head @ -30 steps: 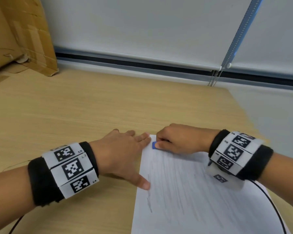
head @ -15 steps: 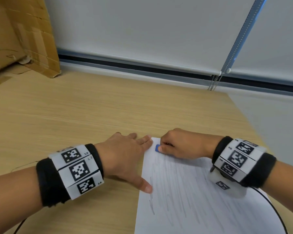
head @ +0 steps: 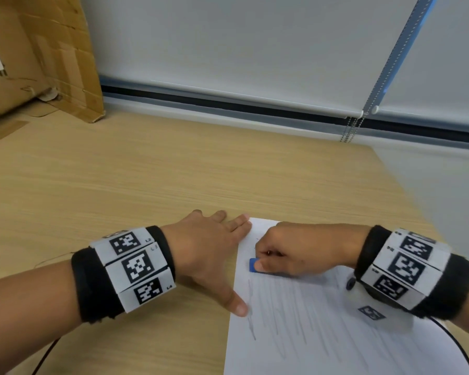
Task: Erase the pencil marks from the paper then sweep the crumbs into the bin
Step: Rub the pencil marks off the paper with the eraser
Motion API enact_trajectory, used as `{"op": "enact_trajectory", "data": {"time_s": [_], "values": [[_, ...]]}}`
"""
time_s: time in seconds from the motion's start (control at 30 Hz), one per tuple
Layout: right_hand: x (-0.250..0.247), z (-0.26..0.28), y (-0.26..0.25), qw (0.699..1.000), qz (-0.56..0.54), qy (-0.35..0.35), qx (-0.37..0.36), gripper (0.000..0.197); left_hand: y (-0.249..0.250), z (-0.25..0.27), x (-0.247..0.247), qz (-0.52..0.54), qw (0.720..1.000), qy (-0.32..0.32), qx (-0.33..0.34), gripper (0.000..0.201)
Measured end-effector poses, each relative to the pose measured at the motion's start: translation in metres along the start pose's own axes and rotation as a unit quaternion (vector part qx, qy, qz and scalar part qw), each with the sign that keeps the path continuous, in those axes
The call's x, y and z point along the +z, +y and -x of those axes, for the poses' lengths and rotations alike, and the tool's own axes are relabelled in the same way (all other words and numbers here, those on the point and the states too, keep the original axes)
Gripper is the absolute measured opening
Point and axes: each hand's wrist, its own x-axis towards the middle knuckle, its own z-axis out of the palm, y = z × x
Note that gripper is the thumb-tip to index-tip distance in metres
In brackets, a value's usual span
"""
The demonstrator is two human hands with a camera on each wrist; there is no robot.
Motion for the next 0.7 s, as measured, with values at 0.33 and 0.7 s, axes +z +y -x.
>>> {"op": "enact_trajectory", "data": {"time_s": [0.33,0.7], "values": [[0.002,0.003,-0.005,0.999,-0.025,-0.022,-0.007,0.043,-0.001,-0.001,0.000,0.000,1.000,-0.015,0.003,0.139],[-0.004,-0.005,0.003,1.000,0.000,0.011,0.008,0.044,-0.002,0.000,0.001,0.010,1.000,-0.010,0.008,0.139]]}}
